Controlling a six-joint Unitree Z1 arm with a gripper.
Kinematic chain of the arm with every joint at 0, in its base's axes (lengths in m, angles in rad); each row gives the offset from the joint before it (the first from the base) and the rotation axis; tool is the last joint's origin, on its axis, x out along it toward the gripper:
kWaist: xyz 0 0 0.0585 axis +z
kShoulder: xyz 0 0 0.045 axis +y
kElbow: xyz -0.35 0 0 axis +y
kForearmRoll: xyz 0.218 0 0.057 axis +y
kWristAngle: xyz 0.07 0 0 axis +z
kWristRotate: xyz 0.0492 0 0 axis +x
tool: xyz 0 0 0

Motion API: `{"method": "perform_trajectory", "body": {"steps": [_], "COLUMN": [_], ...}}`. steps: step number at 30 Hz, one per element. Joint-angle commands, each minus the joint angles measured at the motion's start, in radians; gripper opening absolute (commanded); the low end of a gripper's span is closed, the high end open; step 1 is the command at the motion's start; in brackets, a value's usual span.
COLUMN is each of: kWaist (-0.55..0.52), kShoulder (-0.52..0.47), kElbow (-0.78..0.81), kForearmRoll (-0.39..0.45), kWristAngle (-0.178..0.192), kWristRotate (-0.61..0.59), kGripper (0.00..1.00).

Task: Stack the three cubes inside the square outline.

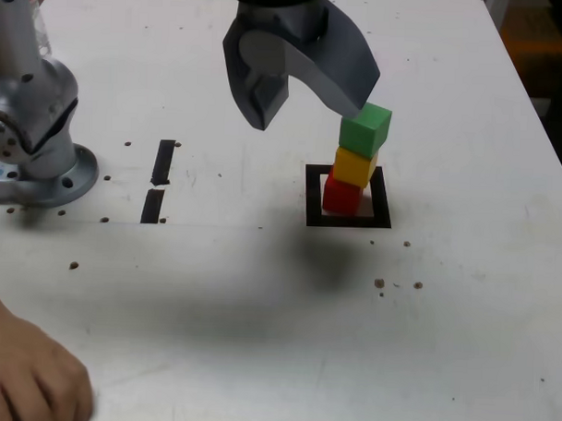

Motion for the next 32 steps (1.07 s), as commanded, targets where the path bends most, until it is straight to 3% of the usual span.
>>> {"method": "perform_trajectory", "body": {"steps": [1,13,22,26,29,32], "kWaist": [0.001,0.001,0.001,0.001,0.001,0.001], "kShoulder": [-0.009,-0.045,-0.163,-0.198,-0.206,-0.201], "kElbow": [0.004,0.050,0.290,0.429,0.585,0.672], "kForearmRoll": [-0.003,0.001,-0.021,-0.101,-0.261,-0.369], "kWristAngle": [0.000,-0.003,-0.016,-0.047,-0.104,-0.135], "kWristRotate": [-0.001,-0.013,-0.127,-0.162,-0.166,-0.166], "kGripper": [1.00,1.00,1.00,1.00,1.00,1.00]}}
